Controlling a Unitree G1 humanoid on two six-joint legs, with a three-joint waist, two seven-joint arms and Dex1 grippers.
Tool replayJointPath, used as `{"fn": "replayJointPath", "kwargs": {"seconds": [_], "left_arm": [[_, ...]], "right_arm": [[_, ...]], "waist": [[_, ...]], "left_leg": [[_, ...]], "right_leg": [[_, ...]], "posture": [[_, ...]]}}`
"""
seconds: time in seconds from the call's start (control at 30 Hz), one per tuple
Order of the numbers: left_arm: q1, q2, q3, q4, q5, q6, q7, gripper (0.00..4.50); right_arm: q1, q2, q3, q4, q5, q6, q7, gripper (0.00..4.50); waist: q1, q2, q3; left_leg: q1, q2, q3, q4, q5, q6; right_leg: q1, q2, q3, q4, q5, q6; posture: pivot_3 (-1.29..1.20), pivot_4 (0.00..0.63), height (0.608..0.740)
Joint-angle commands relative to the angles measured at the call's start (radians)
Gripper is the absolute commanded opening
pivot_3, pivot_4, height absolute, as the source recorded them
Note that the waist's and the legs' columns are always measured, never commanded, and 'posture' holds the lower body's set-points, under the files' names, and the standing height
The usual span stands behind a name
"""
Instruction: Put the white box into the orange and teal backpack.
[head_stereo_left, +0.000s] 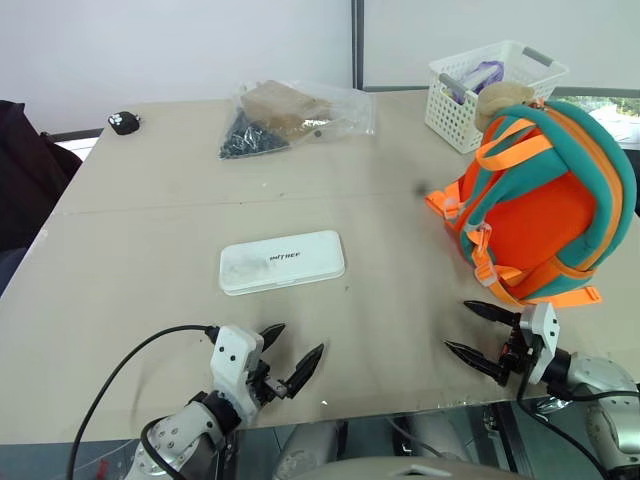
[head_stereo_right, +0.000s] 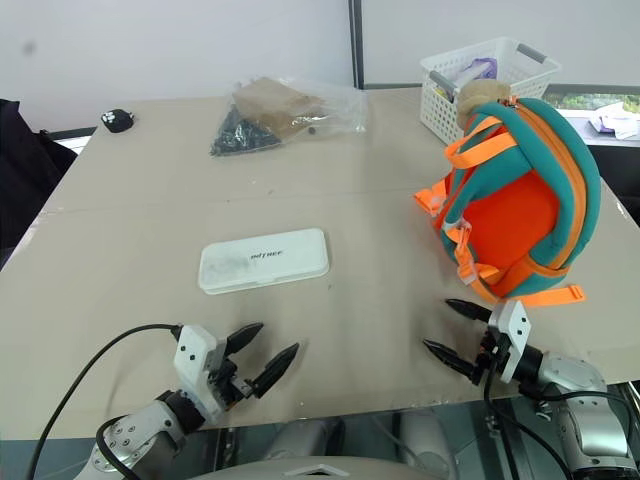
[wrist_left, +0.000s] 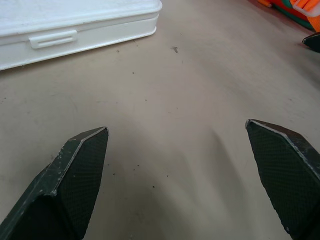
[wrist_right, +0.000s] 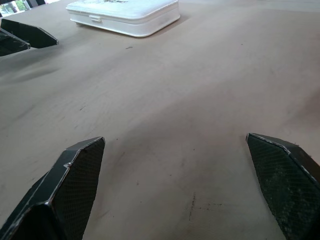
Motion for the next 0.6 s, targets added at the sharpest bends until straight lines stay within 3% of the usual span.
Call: {"fn": "replayJointPath", "kwargs": {"seconds": [0.03, 0.2, 0.37, 0.6], "left_arm": [[0.022, 0.014, 0.018, -0.025, -0.029, -0.008, -0.030, 4.50], [0.036, 0.020, 0.054, -0.023, -0.068, -0.062, -0.092, 4.50], [0.053, 0.047, 0.085, -0.035, -0.197, 0.023, -0.134, 4.50], [0.041, 0.074, 0.138, 0.003, -0.194, -0.011, -0.178, 4.50]], "right_arm": [[-0.006, 0.010, 0.010, -0.022, 0.005, -0.006, -0.005, 4.47], [-0.025, 0.035, 0.029, -0.006, 0.005, -0.002, -0.017, 4.47], [-0.041, 0.043, 0.034, 0.002, 0.002, 0.004, -0.030, 4.47], [-0.063, 0.058, 0.047, 0.007, 0.001, -0.005, -0.042, 4.47]], "waist": [[0.000, 0.000, 0.000], [-0.001, 0.001, 0.001], [-0.001, 0.001, 0.001], [-0.002, 0.001, 0.002]], "left_leg": [[0.000, 0.000, 0.000, 0.000, 0.000, 0.000], [0.000, 0.001, 0.000, 0.000, 0.000, 0.000], [0.000, 0.000, 0.000, 0.000, 0.000, 0.000], [0.000, 0.000, 0.000, 0.000, 0.000, 0.000]], "right_leg": [[0.000, 0.000, 0.000, 0.000, 0.000, 0.000], [0.000, 0.001, 0.000, 0.000, 0.000, 0.000], [0.000, 0.000, 0.000, 0.000, 0.000, 0.000], [0.000, 0.001, 0.000, -0.001, 0.000, 0.000]], "posture": [[0.00, 0.150, 0.740], [0.00, 0.150, 0.740], [0.00, 0.150, 0.740], [0.00, 0.150, 0.740]]}}
